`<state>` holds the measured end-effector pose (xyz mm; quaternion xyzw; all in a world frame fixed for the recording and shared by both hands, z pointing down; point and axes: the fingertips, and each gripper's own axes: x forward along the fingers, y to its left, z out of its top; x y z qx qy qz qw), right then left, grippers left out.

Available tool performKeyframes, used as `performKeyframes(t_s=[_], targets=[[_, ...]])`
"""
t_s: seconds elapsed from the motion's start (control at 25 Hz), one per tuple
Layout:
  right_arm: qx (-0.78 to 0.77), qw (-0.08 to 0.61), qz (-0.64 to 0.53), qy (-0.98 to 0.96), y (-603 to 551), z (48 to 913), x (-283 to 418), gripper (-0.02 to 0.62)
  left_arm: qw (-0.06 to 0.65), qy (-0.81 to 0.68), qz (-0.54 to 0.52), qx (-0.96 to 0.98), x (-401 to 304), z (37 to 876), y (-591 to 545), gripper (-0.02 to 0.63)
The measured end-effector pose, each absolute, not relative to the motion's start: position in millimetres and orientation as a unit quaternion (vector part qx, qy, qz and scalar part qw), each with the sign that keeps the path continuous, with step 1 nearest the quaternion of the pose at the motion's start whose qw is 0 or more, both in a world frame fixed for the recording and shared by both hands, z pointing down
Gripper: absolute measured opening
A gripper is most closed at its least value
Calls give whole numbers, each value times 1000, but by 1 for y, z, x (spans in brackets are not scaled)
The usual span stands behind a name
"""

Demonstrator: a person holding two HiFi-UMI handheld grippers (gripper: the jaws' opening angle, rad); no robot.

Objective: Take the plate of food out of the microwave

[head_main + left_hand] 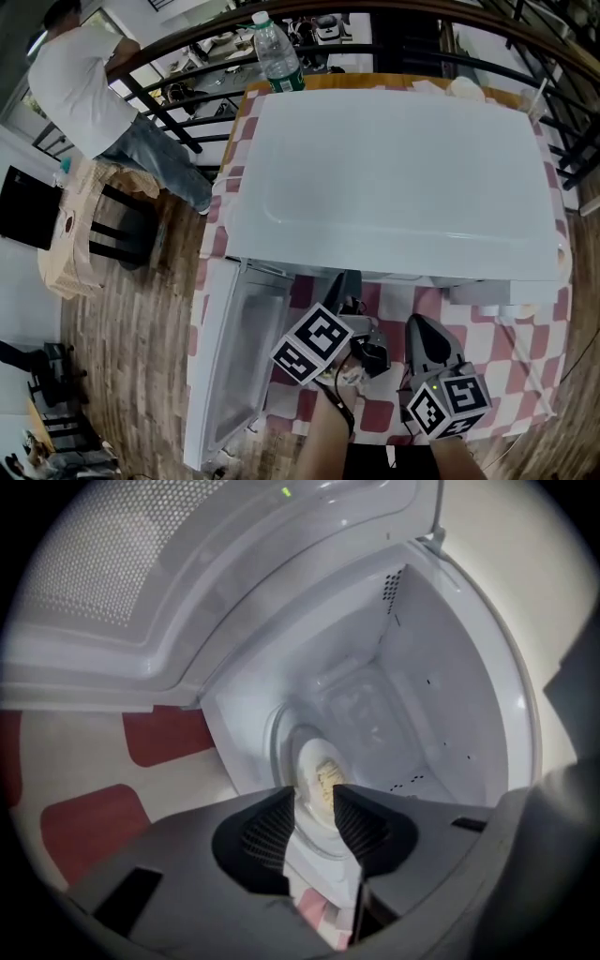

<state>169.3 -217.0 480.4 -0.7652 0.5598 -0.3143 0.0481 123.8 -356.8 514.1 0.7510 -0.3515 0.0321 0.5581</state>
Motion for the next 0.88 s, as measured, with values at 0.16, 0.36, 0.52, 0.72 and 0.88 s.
performKeyframes(t_s=[0.16,0.36,0.52,0.72,0.88], targets=[[-768,51,-316,555,-217,482,172,-8,574,-354,28,738,128,516,-356,166],[-770,58,-319,549,-217,481,177,-8,578,-362,34,731,130,519,-358,167],[-771,57,-321,547,-217,480,178,-8,579,-366,35,728,130,520,-360,167],[-770,64,-325,546,-217,484,176,-8,593,-355,31,722,131,521,-358,148],[-770,61,-326,545,-218,483,176,-8,596,-352,27,721,133,518,-360,147]])
